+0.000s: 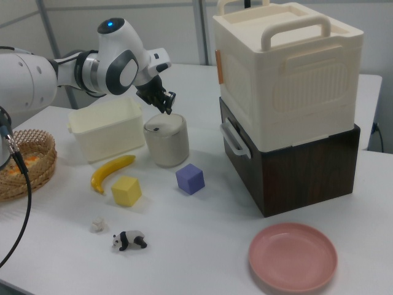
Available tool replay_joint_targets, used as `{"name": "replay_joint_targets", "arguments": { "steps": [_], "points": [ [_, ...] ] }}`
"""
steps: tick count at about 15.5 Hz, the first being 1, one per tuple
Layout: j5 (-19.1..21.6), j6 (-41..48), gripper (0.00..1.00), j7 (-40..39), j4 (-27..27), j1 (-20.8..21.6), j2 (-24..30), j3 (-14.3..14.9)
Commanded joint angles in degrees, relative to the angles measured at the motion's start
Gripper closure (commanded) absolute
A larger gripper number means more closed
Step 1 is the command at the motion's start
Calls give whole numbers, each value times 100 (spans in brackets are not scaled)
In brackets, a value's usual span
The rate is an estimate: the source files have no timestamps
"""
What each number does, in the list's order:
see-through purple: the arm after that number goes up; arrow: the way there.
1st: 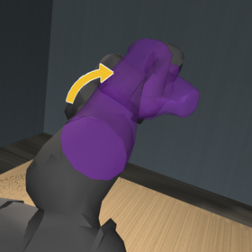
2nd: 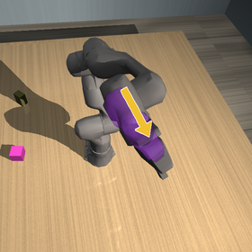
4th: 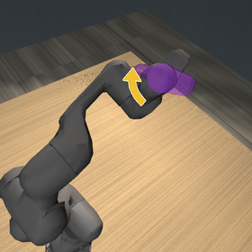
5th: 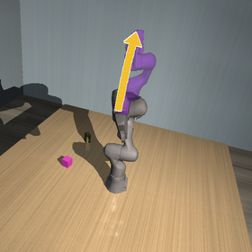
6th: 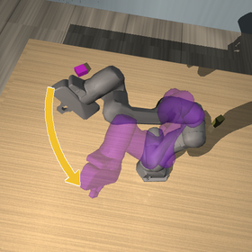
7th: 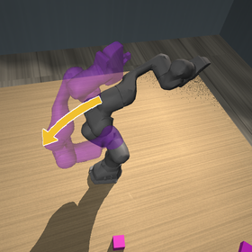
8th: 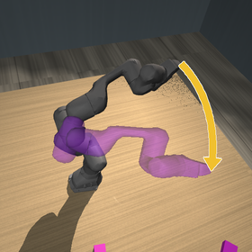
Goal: Open the trash can
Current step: 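Lower the gripper and press down on the trash can lid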
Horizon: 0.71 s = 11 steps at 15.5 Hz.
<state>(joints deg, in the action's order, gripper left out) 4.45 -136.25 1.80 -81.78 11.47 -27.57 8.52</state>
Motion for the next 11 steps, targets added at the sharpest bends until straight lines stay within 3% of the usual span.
{"name": "replay_joint_targets", "arguments": {
  "steps": [1, 7, 11],
  "points": [
    [48, -69, 76, 48, 21, 172, -99, 167],
    [-57, -68, 81, 39, -75, 303, -231, 158],
    [-382, -68, 81, 48, -146, 356, -407, 158]
  ]
}}
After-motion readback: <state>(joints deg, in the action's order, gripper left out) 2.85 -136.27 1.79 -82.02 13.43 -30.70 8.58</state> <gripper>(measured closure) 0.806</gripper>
